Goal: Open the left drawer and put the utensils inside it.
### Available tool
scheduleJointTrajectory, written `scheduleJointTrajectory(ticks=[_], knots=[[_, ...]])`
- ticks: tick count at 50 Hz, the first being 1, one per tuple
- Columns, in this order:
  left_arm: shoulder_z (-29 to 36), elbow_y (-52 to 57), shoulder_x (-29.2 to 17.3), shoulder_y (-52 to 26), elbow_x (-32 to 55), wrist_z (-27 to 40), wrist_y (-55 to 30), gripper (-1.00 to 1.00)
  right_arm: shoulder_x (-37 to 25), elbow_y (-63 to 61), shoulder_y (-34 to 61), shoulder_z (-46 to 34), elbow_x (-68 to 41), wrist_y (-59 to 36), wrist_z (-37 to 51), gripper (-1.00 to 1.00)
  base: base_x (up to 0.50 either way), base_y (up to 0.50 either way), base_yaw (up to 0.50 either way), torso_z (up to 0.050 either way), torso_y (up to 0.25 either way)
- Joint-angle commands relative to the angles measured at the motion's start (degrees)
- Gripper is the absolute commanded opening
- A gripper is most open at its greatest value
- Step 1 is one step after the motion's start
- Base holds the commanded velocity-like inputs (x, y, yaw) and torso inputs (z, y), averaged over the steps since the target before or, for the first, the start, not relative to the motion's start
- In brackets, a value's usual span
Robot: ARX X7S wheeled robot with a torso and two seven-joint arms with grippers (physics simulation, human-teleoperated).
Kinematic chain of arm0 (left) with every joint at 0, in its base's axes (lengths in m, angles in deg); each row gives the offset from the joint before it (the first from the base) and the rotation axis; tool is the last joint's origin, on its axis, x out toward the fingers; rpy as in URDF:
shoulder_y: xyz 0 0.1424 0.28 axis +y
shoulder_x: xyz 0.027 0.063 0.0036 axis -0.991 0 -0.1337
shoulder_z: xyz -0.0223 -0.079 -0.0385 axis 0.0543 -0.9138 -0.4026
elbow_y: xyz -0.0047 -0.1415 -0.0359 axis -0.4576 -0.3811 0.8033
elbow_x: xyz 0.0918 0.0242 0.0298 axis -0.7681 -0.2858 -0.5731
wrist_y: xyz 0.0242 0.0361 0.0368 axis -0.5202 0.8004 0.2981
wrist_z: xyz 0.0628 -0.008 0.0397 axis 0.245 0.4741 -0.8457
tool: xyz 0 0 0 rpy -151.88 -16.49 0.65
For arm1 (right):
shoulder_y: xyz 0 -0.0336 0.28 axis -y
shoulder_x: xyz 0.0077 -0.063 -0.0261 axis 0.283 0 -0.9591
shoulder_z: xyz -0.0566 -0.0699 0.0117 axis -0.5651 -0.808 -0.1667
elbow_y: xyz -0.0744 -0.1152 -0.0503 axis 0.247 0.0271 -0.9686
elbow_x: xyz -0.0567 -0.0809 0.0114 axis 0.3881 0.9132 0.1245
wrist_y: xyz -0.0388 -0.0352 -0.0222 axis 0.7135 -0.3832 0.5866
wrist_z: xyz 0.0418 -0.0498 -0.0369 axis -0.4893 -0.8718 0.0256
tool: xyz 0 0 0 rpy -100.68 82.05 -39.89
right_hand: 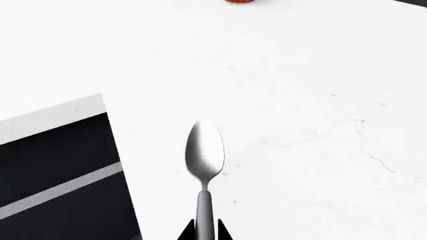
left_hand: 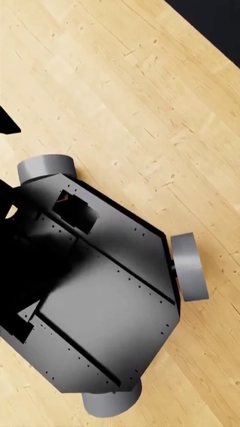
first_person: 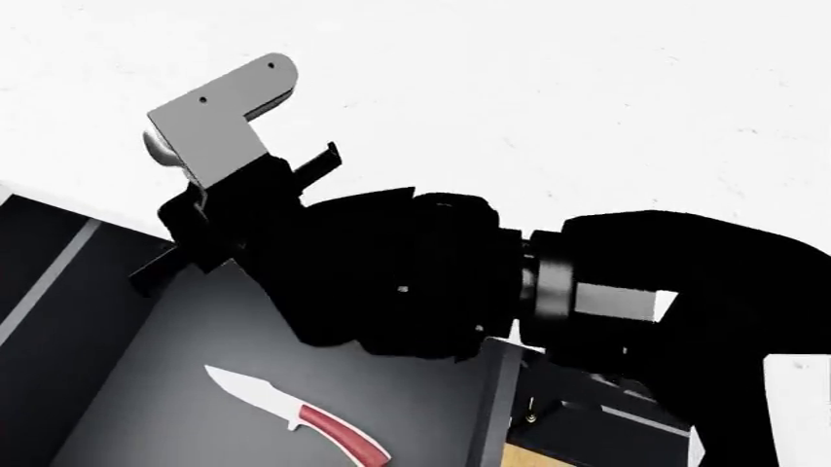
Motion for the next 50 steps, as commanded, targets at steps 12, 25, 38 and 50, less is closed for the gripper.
scheduleJointTrajectory(ticks=[12, 25, 38, 50], knots=[[-1.2, 0.0, 0.0, -0.2, 0.0, -2.8, -0.8, 1.00, 0.0, -14.3, -0.9, -0.5, -0.2, -2.5, 3.8, -1.00, 0.00, 0.00, 0.00, 0.000, 0.207], [-1.1, 0.0, 0.1, -0.2, 0.0, -3.1, -0.2, 1.00, 0.0, -11.5, -7.5, -1.3, 5.3, -6.2, 2.0, -1.00, 0.00, 0.00, 0.00, 0.000, 0.250], [-0.8, 0.0, 0.1, -0.1, 0.0, -2.2, -0.2, 1.00, -7.2, -8.6, -14.6, -10.8, 12.6, -7.0, -5.6, -1.00, 0.00, 0.00, 0.00, 0.000, 0.000], [-0.4, 0.0, 0.1, -0.3, 0.0, -1.9, 0.1, 1.00, -7.0, -13.8, -16.8, -15.4, 17.6, -7.4, -6.2, -1.00, 0.00, 0.00, 0.00, 0.000, 0.000]])
